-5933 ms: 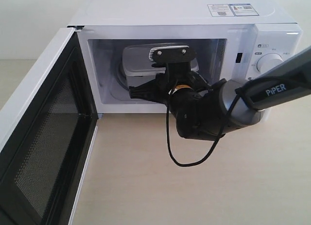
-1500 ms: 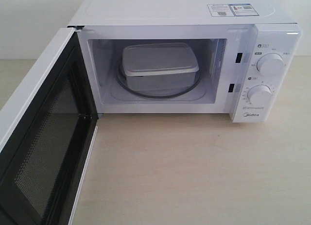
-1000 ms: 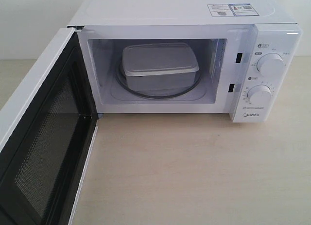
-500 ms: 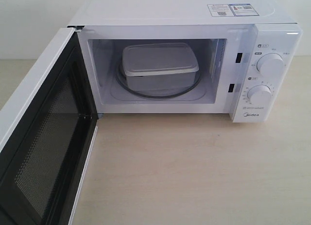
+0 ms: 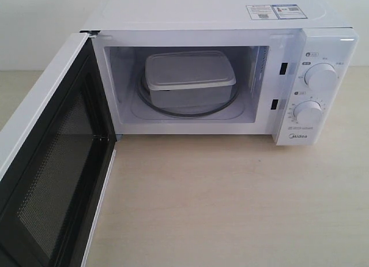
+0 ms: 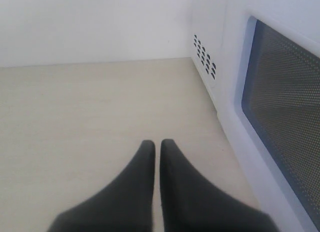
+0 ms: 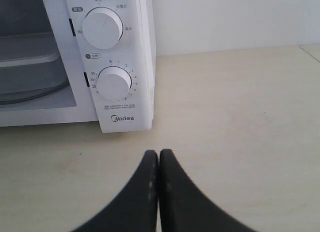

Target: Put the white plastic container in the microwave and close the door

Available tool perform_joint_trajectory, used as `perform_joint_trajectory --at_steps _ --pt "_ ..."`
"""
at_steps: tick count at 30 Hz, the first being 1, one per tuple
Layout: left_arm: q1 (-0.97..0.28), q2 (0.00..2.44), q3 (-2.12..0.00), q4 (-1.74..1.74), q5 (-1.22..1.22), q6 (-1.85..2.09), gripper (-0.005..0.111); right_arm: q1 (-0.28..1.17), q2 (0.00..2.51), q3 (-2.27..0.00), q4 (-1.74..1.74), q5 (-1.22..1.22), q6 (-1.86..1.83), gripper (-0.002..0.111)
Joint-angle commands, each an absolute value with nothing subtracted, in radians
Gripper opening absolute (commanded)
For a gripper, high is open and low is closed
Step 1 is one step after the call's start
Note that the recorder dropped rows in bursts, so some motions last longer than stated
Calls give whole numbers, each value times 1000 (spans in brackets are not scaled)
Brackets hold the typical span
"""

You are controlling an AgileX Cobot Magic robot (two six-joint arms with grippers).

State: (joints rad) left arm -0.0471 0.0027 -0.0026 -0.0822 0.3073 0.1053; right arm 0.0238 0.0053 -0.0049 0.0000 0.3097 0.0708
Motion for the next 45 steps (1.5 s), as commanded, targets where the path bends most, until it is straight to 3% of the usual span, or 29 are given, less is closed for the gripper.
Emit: perform_joint_trajectory --at_steps 1,9,14,19,28,38,45 --pt "-44 0 0 -91 306 98 4 21 0 0 -6 300 72 0" --pt "-44 0 0 -73 306 99 4 21 0 0 -6 300 72 0" --pt "-44 0 -338 -101 536 63 4 21 0 0 -6 300 72 0" --pt "-44 0 -511 -155 539 60 4 21 0 0 -6 300 72 0" --pt "-44 0 -524 -236 495 18 4 21 0 0 -6 300 72 0" --pt "-44 0 -529 -777 68 23 4 21 0 0 -6 300 72 0" --pt "-44 202 -653 -724 330 43 4 21 0 0 -6 300 72 0"
